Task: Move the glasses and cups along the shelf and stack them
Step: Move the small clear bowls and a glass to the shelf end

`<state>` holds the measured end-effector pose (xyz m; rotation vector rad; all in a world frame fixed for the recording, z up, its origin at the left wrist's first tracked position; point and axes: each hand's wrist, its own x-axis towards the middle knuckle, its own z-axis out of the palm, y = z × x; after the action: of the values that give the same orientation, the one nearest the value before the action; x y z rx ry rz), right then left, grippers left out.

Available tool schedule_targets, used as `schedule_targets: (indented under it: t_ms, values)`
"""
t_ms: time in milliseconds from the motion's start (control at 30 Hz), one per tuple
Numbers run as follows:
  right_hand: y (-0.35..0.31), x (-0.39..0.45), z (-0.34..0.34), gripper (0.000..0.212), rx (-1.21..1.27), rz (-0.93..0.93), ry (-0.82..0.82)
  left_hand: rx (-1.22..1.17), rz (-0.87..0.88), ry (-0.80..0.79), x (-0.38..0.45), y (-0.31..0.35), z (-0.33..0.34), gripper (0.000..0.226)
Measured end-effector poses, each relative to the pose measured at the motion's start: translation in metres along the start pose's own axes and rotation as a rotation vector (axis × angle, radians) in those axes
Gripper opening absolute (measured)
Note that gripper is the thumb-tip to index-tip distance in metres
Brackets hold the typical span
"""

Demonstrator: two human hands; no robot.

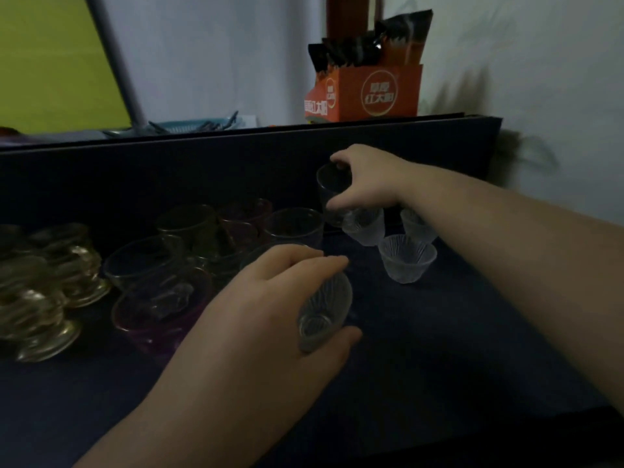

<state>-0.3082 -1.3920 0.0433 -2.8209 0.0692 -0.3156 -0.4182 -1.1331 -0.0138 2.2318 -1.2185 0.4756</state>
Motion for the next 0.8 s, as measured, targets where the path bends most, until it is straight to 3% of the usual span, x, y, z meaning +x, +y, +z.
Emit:
schedule_targets:
  t_ms: [400, 600, 800]
  values:
    - [-0.002, 0.009, 0.031, 0.103, -0.021, -0.191, -0.09, 0.087, -0.135, 0.078, 0.004, 0.024, 0.011, 0.062]
    - [-0.005, 0.007, 0.028, 0.086, -0.008, -0.192, -0.114, 0.087, -0.167, 0.101, 0.007, 0.025, 0.015, 0.061]
    - [-0.006, 0.009, 0.029, 0.105, -0.087, -0.188, -0.132, 0.111, -0.164, 0.097, 0.012, 0.028, 0.018, 0.063]
